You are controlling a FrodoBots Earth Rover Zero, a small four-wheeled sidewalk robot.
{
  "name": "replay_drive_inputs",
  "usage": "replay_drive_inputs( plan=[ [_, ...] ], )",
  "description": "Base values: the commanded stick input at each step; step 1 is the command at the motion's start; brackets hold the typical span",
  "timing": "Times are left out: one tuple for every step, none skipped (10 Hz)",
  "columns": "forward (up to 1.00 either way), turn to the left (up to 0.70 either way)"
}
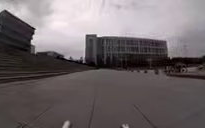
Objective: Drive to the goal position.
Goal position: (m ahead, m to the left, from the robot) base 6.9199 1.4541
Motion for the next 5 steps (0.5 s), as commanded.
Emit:
replay_drive_inputs(
  plan=[
    [0.7, -0.14],
    [0.7, -0.07],
    [0.7, -0.03],
    [0.7, -0.1],
    [0.7, 0.0]
  ],
)
